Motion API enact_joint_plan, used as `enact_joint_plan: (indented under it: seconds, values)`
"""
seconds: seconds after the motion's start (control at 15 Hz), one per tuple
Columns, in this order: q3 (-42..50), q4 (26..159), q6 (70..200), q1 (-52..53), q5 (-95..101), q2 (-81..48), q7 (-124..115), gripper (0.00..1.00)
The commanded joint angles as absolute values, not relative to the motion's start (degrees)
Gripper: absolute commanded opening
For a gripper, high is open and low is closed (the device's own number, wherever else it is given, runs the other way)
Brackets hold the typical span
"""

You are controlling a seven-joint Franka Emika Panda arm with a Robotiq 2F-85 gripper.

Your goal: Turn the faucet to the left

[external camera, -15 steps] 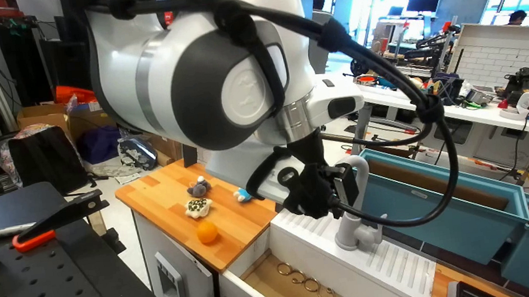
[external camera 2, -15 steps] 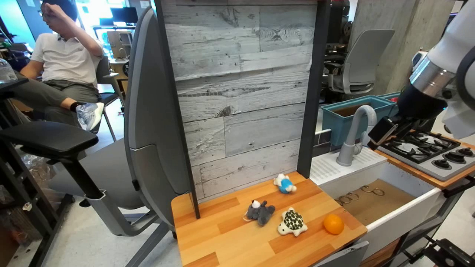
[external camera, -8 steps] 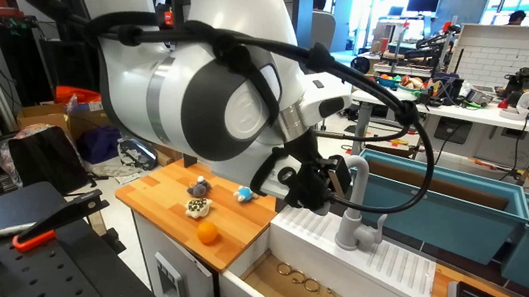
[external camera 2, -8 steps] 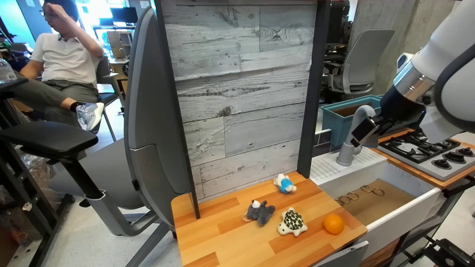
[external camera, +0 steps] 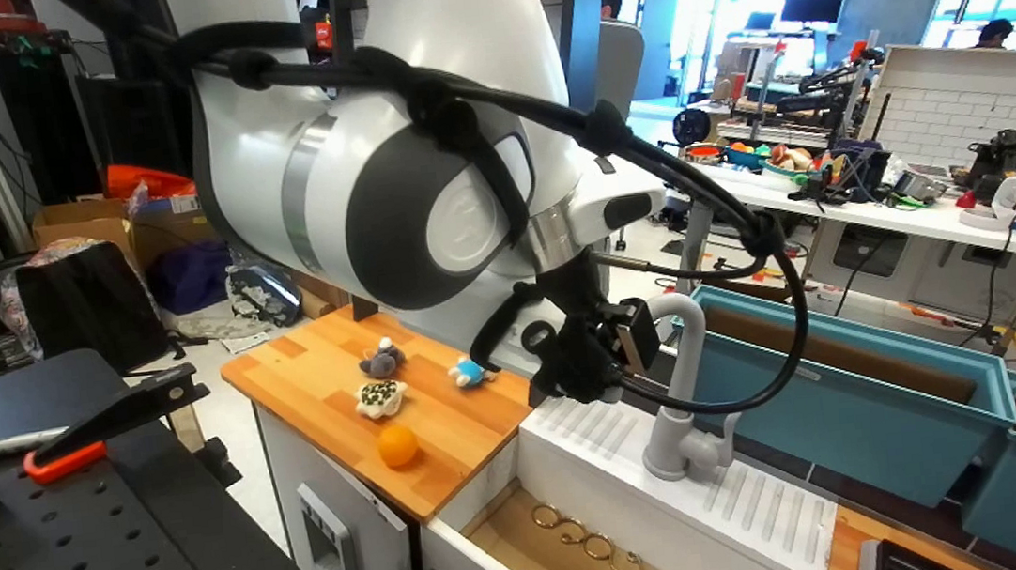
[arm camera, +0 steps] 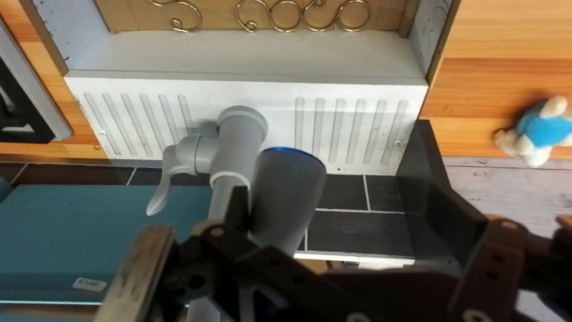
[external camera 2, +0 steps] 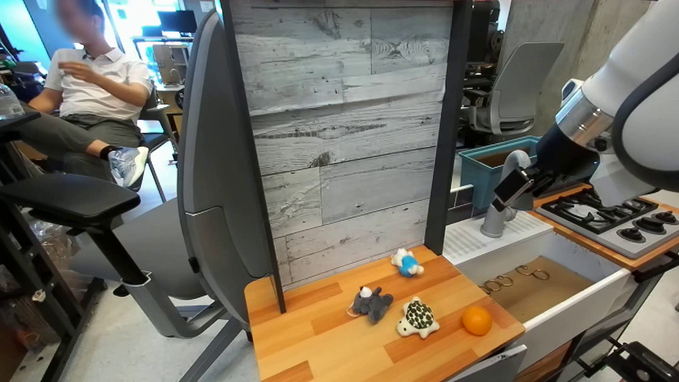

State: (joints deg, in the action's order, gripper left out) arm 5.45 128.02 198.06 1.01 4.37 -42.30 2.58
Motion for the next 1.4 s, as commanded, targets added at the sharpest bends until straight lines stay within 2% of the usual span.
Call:
enact_joint_plan:
  seconds: [0.0, 0.47, 0.93, 1.13, 1.2, 1.33]
  values:
    - [-2.8, 128.5, 198.8, -4.2, 6.5, -40.0, 1.8, 1.00]
    - [-12.9, 128.9, 198.0, -8.1, 8.6, -39.7, 1.4, 1.00]
    - [-23.9, 138.5, 188.3, -21.0, 15.6, -34.4, 1.9, 1.00]
    - [-24.3, 141.7, 180.8, -22.3, 12.0, -30.2, 2.5, 1.00]
    - [-23.8, 138.8, 185.3, -21.0, 11.6, -34.8, 4.0, 1.00]
    - [-23.6, 140.4, 183.1, -21.3, 10.6, -32.6, 4.5, 1.00]
